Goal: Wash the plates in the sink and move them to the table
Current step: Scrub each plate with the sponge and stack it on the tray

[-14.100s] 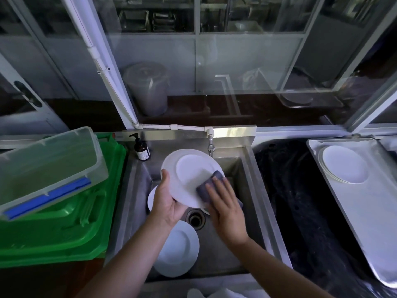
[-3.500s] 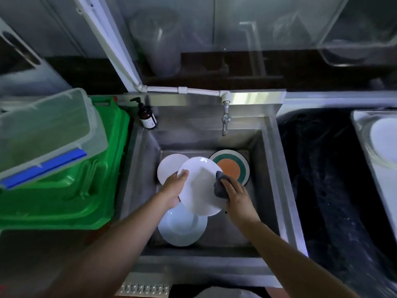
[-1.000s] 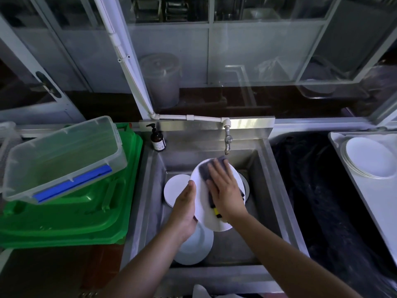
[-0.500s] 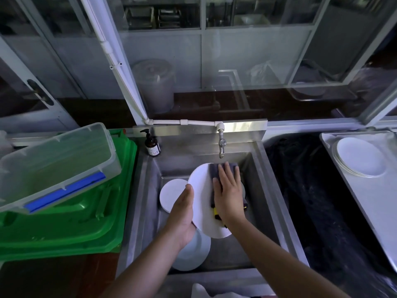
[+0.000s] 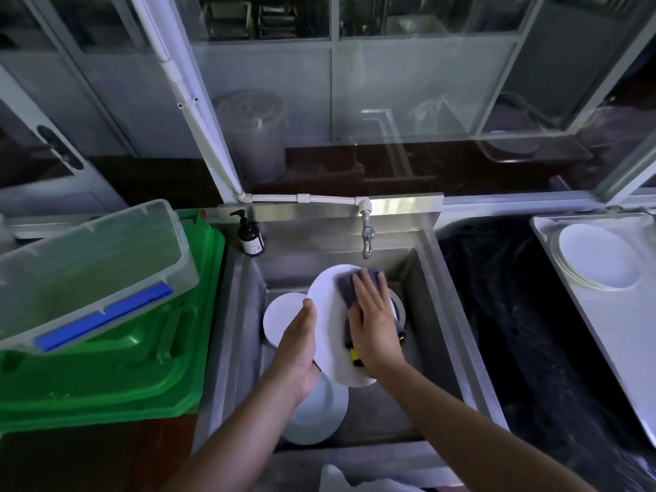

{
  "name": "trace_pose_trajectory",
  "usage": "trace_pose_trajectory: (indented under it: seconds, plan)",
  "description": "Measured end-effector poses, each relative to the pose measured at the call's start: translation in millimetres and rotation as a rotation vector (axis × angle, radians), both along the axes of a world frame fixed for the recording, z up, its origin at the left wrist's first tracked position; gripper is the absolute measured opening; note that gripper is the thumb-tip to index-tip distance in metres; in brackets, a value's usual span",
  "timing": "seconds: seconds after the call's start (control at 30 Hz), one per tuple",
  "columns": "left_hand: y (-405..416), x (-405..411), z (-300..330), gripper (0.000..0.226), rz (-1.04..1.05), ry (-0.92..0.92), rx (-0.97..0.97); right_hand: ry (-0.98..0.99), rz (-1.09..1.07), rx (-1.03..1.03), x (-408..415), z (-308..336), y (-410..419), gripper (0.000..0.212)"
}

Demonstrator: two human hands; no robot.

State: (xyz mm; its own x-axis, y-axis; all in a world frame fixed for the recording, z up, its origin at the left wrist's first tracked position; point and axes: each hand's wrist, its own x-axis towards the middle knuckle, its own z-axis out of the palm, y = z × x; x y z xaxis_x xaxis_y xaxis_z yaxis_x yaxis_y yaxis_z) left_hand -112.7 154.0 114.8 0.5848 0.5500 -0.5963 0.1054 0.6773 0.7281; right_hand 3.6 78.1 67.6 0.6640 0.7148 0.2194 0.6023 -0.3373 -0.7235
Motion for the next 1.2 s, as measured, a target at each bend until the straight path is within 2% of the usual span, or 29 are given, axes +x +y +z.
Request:
trace_pose_trajectory:
  seconds: [0.1,0.2,0.37,0.53,0.6,0.73,0.77,0.87,0.93,0.97,1.0,1.1,1.13,1.2]
  plan:
    - [4.7,2.5,-0.7,0.056,-0.009,-0.046,-0.009,-0.197,0.271,0.109,-26.6,1.1,0.2,0.048]
    - [8.8,-1.0,-4.3,0.055,-0.023,-0.086,-0.051,-0.268,0.363,0.117,-12.8,0.6,3.8,0.047]
    - [3.2,0.5,-4.1,0.051,-0.087,-0.067,-0.020,-0.093,0.070,0.063,14.8,11.8,16.1,0.056]
    - [4.4,-0.2,-4.3,0.059,-0.042,-0.100,-0.008,-0.313,0.320,0.126,-11.6,10.5,7.2,0.049]
    - [4.2,-2.3,-4.8,0.057,-0.074,-0.105,-0.043,-0.364,0.341,0.139,3.0,6.5,2.7,0.051]
    - [3.0,0.7,-2.0,0.064,-0.085,-0.104,-0.049,-0.121,-0.043,0.034,18.9,5.4,5.0,0.053]
    - [2.7,2.6,-1.4,0.066,-0.083,-0.110,-0.032,-0.100,-0.070,0.029,9.3,6.3,7.0,0.054]
    - [3.5,6.1,-2.3,0.067,-0.063,-0.173,-0.007,-0.233,0.185,0.123,-21.1,4.2,1.0,0.052]
    - [6.4,4.6,-3.1,0.067,-0.072,-0.194,-0.027,-0.358,0.351,0.162,-10.5,5.9,-8.4,0.049]
    - [7.5,3.3,-3.4,0.069,-0.078,-0.203,-0.037,-0.398,0.366,0.155,0.2,5.7,-11.1,0.048]
    - [7.6,2.0,-3.6,0.070,-0.071,-0.210,-0.047,-0.385,0.326,0.136,11.2,4.9,-12.7,0.048]
    - [5.2,1.0,-4.6,0.070,-0.056,-0.223,-0.023,-0.150,-0.040,0.082,20.9,6.6,-9.7,0.050]
    - [4.3,2.0,-3.0,0.070,-0.052,-0.225,-0.015,-0.125,-0.091,0.078,13.2,8.6,-6.0,0.051]
    - [3.3,2.9,-1.9,0.071,-0.043,-0.239,-0.007,-0.238,0.077,0.129,-7.3,7.4,-3.2,0.048]
